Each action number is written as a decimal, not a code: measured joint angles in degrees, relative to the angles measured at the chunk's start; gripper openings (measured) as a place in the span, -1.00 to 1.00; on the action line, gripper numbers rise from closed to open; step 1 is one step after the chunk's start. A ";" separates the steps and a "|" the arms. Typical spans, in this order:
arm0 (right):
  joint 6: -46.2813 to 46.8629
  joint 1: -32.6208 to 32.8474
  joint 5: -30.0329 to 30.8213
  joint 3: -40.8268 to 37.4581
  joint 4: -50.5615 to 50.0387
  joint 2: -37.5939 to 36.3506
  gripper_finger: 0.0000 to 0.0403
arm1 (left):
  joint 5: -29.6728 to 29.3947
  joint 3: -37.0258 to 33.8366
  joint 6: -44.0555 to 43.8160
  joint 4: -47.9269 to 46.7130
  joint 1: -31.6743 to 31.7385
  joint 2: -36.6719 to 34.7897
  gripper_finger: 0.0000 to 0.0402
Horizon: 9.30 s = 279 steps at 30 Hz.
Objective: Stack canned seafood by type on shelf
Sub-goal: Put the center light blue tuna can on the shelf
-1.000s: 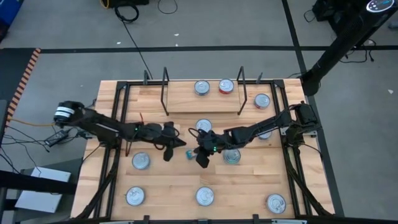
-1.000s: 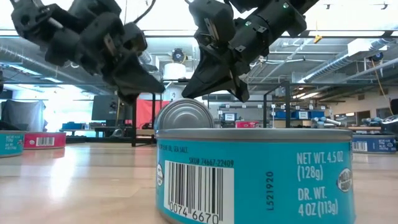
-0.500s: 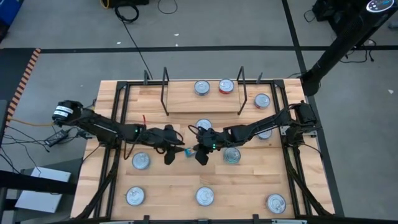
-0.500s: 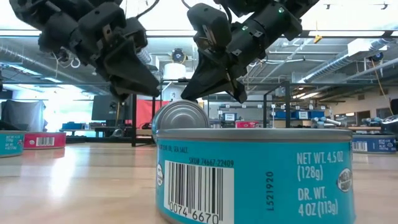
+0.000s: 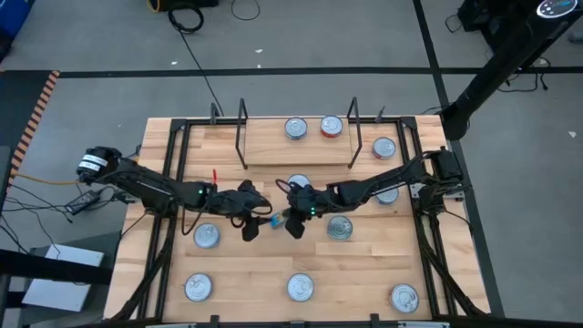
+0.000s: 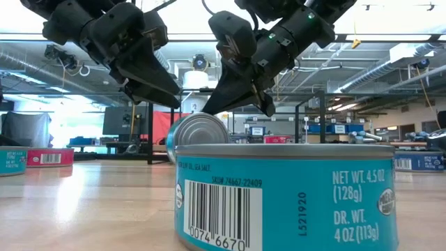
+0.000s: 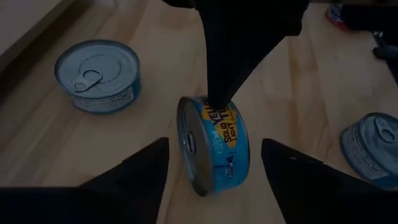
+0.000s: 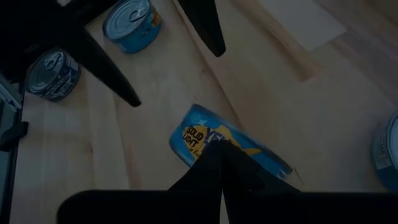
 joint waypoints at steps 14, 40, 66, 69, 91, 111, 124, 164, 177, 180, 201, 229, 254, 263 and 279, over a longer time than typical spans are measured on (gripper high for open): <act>-0.37 -1.49 -0.20 -0.07 -0.10 0.09 -0.94 | 0.65 5.64 -4.05 -0.64 -0.15 9.34 0.48; -0.35 -1.47 -1.95 0.02 -0.15 -0.02 -0.94 | -4.42 20.55 7.72 -25.40 -0.26 16.41 0.14; -1.46 -1.16 0.24 0.04 -13.10 -13.21 -0.94 | -4.33 29.14 18.13 -36.77 1.51 16.38 -0.26; -1.47 -0.61 2.17 0.04 -17.61 -16.22 -0.94 | -6.23 32.61 19.72 -41.16 3.01 16.38 -0.26; 0.26 3.58 12.10 0.04 -28.15 -23.93 -0.94 | -16.01 41.24 32.32 -49.59 20.71 16.38 -0.26; 0.22 3.58 13.49 0.04 -29.20 -23.91 -0.94 | -20.99 40.98 40.89 -46.20 30.00 26.39 -0.26; 0.26 3.58 13.48 0.04 -29.49 -23.91 -0.94 | -21.97 40.89 40.89 -41.87 31.65 28.85 -0.07; 1.18 3.58 13.22 0.04 -29.44 -23.89 -0.94 | 1.03 44.98 33.22 -44.02 39.76 28.84 -0.94; 1.18 3.56 13.18 0.04 -29.44 -23.89 -0.94 | 2.57 45.03 35.05 -43.94 40.41 31.17 -0.98; 1.18 3.56 13.17 0.04 -29.44 -23.89 -0.94 | 2.43 45.03 35.06 -43.33 40.47 32.70 -0.98; 1.19 3.54 13.20 0.04 -29.44 -23.89 -0.94 | -1.14 45.00 36.06 -39.50 43.59 33.54 -0.99; 1.14 3.41 13.22 0.04 -29.42 -23.87 -0.94 | -2.50 56.41 26.34 -51.79 48.17 35.14 -0.99; 0.52 3.41 13.24 0.03 -29.38 -23.87 -0.94 | -3.02 61.75 42.88 -54.31 42.70 36.73 -0.99; 0.46 3.41 13.47 0.02 -29.37 -23.87 -0.94 | -6.04 61.44 49.65 -55.67 44.73 38.35 -0.99; 0.02 3.50 13.51 0.00 -28.48 -23.87 -0.94 | -6.18 61.51 49.50 -61.24 44.28 40.32 -0.99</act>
